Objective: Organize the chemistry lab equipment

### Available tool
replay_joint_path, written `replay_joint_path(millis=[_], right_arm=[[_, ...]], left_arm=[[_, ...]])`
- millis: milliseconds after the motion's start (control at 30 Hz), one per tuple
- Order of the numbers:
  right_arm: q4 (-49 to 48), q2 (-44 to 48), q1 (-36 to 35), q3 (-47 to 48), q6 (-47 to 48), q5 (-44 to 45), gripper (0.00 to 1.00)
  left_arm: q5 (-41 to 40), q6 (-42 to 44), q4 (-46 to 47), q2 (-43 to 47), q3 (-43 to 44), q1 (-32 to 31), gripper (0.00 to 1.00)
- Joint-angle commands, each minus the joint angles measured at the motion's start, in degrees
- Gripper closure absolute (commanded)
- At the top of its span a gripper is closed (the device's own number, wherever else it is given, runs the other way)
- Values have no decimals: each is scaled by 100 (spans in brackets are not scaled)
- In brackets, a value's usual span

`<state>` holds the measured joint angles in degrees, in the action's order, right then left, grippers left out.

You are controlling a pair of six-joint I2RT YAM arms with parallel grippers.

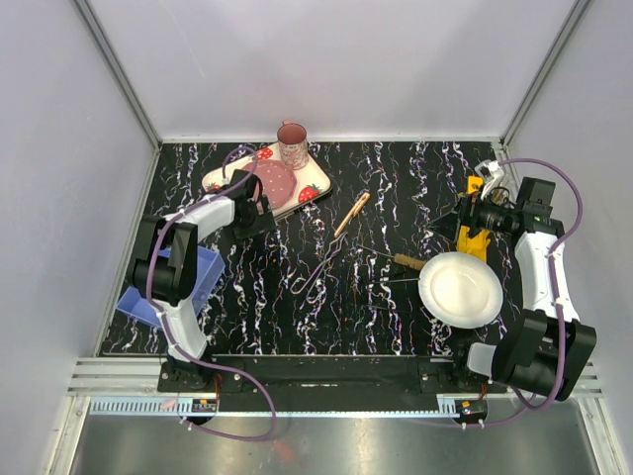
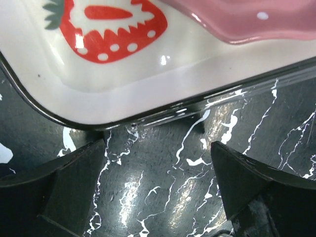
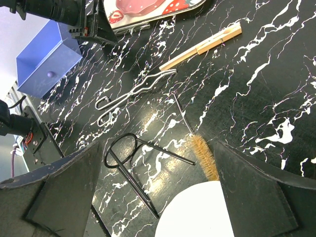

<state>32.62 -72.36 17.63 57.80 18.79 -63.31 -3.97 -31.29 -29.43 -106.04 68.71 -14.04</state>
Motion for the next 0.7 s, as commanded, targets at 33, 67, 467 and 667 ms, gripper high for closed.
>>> replay_joint_path(millis=[33,67,467,667], right_arm=[[-142,82,-23,-23,55,-120,0],[-142,81,-23,-23,64,-120,0],[-124,55,-23,-41,117,-103,0],[-89,38,-14,-41,160,-103,0]], left_arm=[[177,237,175,-285,336,147,3],[186,307,157,-321,380,165,3],[326,817,34,-777,854,279,6],[879,1002,262,-638,653,262,12]])
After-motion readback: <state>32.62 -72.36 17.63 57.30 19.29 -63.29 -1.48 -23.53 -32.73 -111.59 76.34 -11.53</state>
